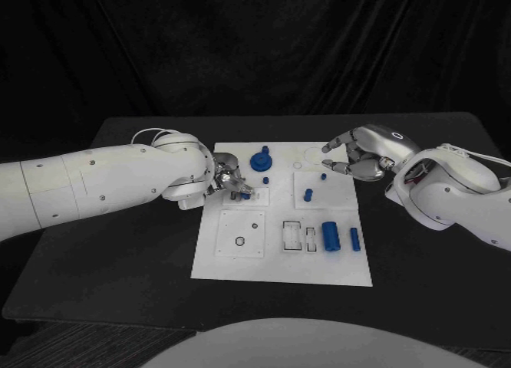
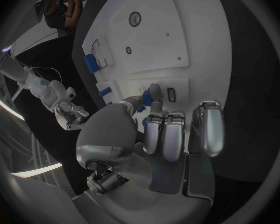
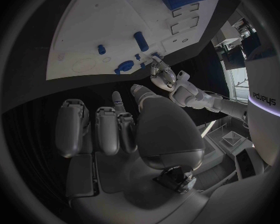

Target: Assemble the parts on the task board

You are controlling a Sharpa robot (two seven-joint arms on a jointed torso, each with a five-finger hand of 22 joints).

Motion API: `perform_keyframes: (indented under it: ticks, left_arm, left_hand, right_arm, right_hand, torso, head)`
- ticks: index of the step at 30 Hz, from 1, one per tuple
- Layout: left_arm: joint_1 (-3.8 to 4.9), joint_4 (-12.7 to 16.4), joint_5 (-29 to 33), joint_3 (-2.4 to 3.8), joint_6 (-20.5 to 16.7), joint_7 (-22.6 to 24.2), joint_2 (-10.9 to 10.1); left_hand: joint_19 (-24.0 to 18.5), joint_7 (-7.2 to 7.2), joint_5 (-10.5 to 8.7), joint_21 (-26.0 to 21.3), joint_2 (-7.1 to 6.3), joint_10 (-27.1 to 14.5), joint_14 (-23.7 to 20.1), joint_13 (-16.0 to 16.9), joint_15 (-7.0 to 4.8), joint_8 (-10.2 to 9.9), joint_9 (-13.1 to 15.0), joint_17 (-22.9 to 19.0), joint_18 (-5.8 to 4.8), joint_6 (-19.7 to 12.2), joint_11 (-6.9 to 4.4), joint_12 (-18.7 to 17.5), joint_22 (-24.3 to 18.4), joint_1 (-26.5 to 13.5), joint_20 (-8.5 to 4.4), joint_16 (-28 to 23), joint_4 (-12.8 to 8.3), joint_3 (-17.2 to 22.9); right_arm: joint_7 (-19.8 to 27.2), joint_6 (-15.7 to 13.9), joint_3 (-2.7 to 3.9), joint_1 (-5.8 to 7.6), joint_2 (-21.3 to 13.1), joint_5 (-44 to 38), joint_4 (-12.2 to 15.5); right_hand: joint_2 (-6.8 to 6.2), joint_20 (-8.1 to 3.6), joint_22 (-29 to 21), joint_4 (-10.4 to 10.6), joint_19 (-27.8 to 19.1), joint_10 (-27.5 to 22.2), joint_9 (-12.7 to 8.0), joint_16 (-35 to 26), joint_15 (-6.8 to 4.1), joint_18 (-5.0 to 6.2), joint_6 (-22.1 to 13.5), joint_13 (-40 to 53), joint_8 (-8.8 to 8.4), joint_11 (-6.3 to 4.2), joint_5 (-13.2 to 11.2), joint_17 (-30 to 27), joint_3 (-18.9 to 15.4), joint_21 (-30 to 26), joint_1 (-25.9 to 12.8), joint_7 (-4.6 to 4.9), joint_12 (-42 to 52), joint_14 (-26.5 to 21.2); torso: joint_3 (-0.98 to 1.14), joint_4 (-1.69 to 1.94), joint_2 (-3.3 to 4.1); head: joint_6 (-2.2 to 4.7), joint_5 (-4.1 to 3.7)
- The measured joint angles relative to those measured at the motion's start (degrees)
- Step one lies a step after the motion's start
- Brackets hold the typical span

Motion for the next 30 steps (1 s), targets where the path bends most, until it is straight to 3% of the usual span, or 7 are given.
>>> perform_keyframes:
  ticks: [8,11,14,16,19,24,30]
  left_arm:
    - [0.0,0.01,0.0,0.0,-0.02,-0.04,0.0]
    - [0.0,-0.01,0.0,0.01,-0.02,-0.07,0.04]
    - [0.0,-0.02,0.01,0.01,0.01,-0.12,0.07]
    - [-0.02,-0.04,0.01,0.0,0.03,-0.16,0.09]
    - [-0.04,-0.06,0.01,-0.03,0.04,-0.22,0.12]
    - [-0.04,-0.13,0.01,-0.03,0.03,-0.3,0.21]
    - [-0.05,-0.19,0.01,-0.02,0.02,-0.33,0.3]
  left_hand:
    - [0.0,0.02,-0.01,0.0,-0.34,0.0,0.0,0.0,0.0,-0.24,-0.01,0.0,0.0,-0.01,0.0,0.0,0.0,0.33,0.0,0.0,-0.4,0.72]
    - [0.0,0.03,-1.43,-0.04,-0.36,0.0,0.0,0.0,0.0,-0.42,-0.02,-0.01,0.0,-0.01,0.01,0.0,0.0,0.35,0.0,0.0,-0.55,1.19]
    - [0.0,0.03,-6.0,-0.22,-0.36,0.0,0.0,0.0,0.01,-1.1,-0.19,-0.01,0.0,-0.01,0.01,0.0,0.0,0.35,0.0,0.0,-0.56,1.35]
    - [0.0,0.02,-10.27,-0.51,-0.52,0.0,0.0,0.0,0.0,-1.81,-0.58,-0.01,0.0,-0.01,0.01,0.0,0.0,-0.46,0.0,0.0,-0.1,0.88]
    - [0.0,0.0,-13.91,-0.51,-0.4,0.0,0.0,0.0,0.0,-2.8,-1.31,-0.01,0.0,0.03,0.01,0.0,0.0,-1.5,0.01,0.0,1.0,-0.22]
    - [0.0,0.4,-17.13,-0.88,-0.58,0.0,0.0,0.0,0.01,-3.94,-2.36,-0.01,-0.01,0.44,0.01,0.0,0.0,-2.45,0.01,0.0,2.72,-1.94]
    - [0.0,0.6,-18.38,-0.88,-0.37,-0.2,0.0,0.0,0.01,-4.55,-2.82,-0.02,0.0,0.64,0.21,0.0,0.0,-3.45,0.01,0.0,4.02,-3.73]
  right_arm:
    - [0.0,0.05,0.0,-0.02,0.04,0.0,-0.04]
    - [0.0,0.08,0.0,-0.03,0.04,0.0,-0.04]
    - [0.0,0.13,0.0,-0.03,0.04,0.0,-0.04]
    - [0.0,0.17,0.0,-0.04,0.04,0.0,-0.04]
    - [0.0,0.21,0.0,-0.04,0.04,0.0,-0.04]
    - [-0.01,0.29,0.0,-0.04,0.03,0.0,-0.04]
    - [-0.03,0.4,0.0,-0.05,0.0,0.0,-0.04]
  right_hand:
    - [0.0,0.0,-0.01,0.0,0.0,0.0,0.0,0.0,0.0,0.0,0.0,0.0,0.0,0.0,0.0,0.0,0.0,0.0,0.0,0.0,0.0,0.0]
    - [0.0,0.0,-0.01,0.0,0.0,0.0,0.0,0.0,0.0,0.0,0.0,0.0,0.0,0.0,0.0,0.0,0.0,0.0,0.0,0.0,0.0,0.0]
    - [0.0,0.0,-0.01,0.0,0.0,0.0,0.0,0.0,0.0,0.0,0.0,0.0,0.0,0.0,0.0,0.0,0.0,0.0,0.0,0.0,0.0,0.0]
    - [0.0,0.0,-0.01,0.0,0.0,0.0,0.0,0.0,0.0,0.0,0.0,0.0,0.0,0.0,0.0,-0.01,0.0,0.0,0.0,0.0,0.0,0.0]
    - [0.0,0.0,-0.01,0.0,0.0,0.0,0.01,0.0,0.0,0.0,0.0,-0.01,0.0,0.0,0.0,-0.01,0.0,0.0,0.0,0.0,0.0,0.0]
    - [0.0,0.0,-0.02,-0.03,0.0,0.0,0.01,0.0,0.0,0.0,0.0,-0.01,0.0,0.0,0.06,-0.01,0.03,0.0,0.0,0.0,0.0,0.0]
    - [0.0,0.0,-0.02,-0.16,0.0,0.0,0.01,0.0,0.0,0.0,0.0,-0.01,0.0,0.0,0.23,-0.01,0.16,0.0,0.0,0.0,0.0,0.0]
  torso:
    - [-0.03,0.03,0.01]
    - [-0.03,0.04,0.02]
    - [-0.03,0.04,0.03]
    - [-0.02,0.03,0.03]
    - [-0.02,0.01,0.03]
    - [0.0,-0.05,0.03]
    - [0.01,-0.07,0.04]
  head:
    - [0.0,-0.03]
    - [0.0,-0.04]
    - [0.0,-0.06]
    - [0.0,-0.02]
    - [0.0,0.04]
    - [0.0,0.16]
    - [0.0,0.14]
